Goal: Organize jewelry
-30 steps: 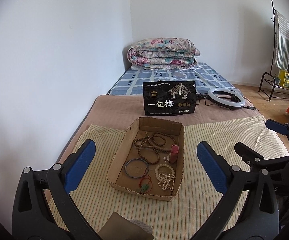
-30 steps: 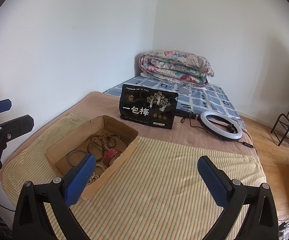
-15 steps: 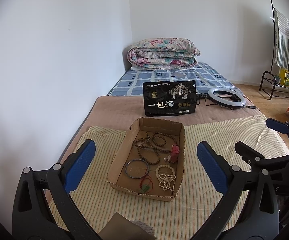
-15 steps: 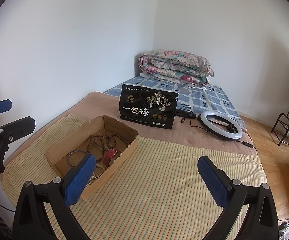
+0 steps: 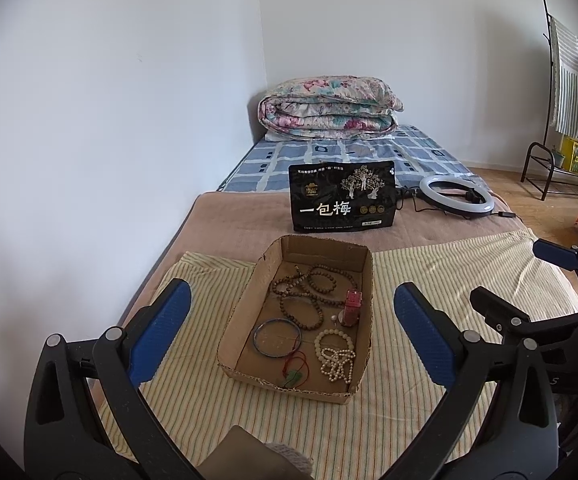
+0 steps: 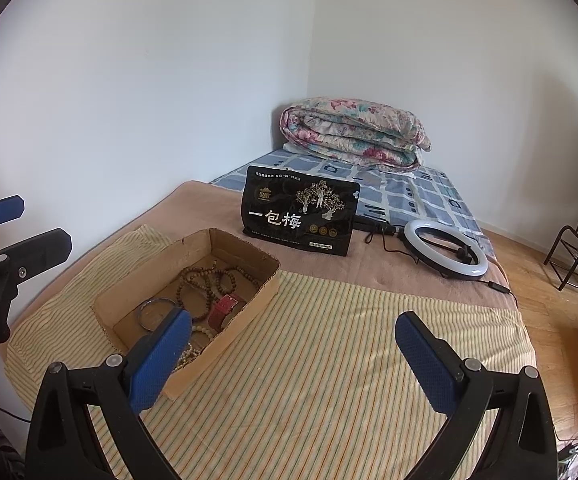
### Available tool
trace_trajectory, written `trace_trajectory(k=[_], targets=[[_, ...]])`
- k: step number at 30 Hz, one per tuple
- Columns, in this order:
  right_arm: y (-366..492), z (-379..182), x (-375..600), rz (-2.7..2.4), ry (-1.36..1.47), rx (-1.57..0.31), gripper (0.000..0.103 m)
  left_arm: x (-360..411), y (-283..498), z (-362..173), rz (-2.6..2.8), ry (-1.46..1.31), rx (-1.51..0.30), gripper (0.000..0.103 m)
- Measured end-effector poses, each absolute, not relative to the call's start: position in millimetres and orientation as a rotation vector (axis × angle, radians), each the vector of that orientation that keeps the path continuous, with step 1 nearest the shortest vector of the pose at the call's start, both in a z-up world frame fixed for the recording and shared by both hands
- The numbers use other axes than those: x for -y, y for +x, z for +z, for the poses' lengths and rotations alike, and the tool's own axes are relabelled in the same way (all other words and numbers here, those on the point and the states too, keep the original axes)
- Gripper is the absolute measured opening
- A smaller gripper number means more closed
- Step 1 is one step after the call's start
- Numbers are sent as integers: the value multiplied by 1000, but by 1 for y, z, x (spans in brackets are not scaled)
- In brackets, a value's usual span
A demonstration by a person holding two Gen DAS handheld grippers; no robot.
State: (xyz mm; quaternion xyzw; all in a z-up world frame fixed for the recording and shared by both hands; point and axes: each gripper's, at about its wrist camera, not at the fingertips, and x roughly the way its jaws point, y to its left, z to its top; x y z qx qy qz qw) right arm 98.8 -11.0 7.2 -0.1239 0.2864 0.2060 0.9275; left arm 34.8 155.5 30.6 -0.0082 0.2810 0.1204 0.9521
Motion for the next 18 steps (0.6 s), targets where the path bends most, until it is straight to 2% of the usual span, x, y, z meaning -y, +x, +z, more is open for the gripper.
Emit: trace_trajectory(k=[18], targets=[[97, 7, 13, 416, -251, -588, 103, -157, 35, 30, 260, -18, -567, 103]])
